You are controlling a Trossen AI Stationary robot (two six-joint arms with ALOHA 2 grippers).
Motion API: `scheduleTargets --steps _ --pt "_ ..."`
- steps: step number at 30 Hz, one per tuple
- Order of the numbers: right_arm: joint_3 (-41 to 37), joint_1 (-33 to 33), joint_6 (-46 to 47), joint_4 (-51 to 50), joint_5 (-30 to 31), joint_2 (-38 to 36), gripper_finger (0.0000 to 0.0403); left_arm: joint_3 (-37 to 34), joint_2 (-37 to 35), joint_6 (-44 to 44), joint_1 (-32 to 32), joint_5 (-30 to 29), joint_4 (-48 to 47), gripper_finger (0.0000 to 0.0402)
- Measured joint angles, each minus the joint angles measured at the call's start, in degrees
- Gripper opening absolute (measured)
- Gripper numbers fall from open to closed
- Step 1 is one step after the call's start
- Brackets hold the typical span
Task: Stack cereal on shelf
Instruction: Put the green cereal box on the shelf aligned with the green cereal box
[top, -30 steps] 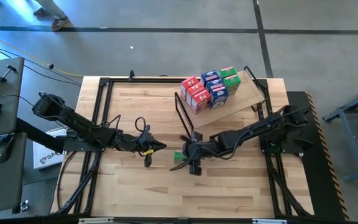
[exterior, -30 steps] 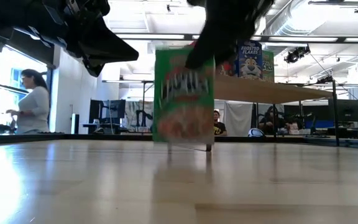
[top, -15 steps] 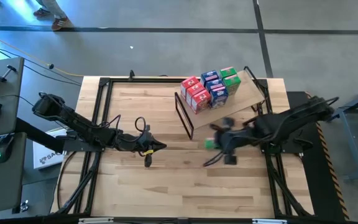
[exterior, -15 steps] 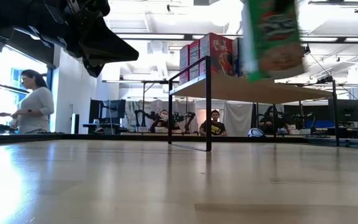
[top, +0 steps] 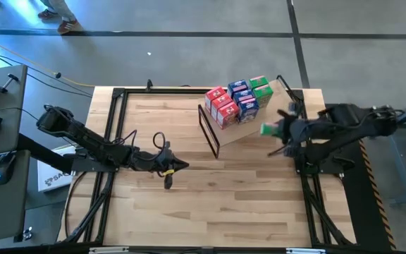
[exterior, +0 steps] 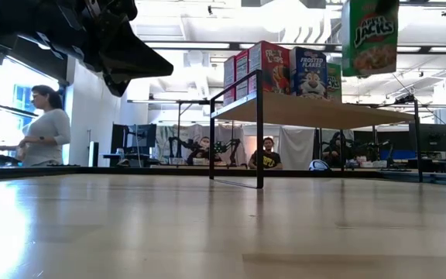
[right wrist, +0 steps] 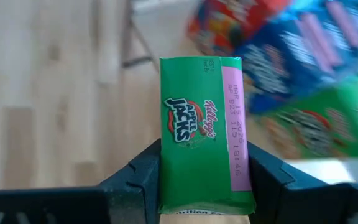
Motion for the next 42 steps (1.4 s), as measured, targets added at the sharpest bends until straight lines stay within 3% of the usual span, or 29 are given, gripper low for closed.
scheduleTargets --steps 7,14,23,42 --pt "-1.3 -11.6 -12.6 0.3 -1.4 -4.7 0.0147 0.0 0.0 -1.1 1.4 0.0 0.0 0.0005" --pt "-8.8 -23.2 -22.7 8.0 -8.6 -9.3 0.0147 0.0 0.0 -1.0 2.3 0.4 0.0 0.0005" --pt "-12.5 -33.5 -31.7 15.6 -14.5 -7.9 0.0147 0.0 0.0 -1.1 2.3 0.5 0.0 0.0005" --pt "-12.0 -36.8 -31.4 19.6 -9.8 -3.6 0.0230 0.0 0.0 -1.1 2.3 0.5 0.0 0.0005"
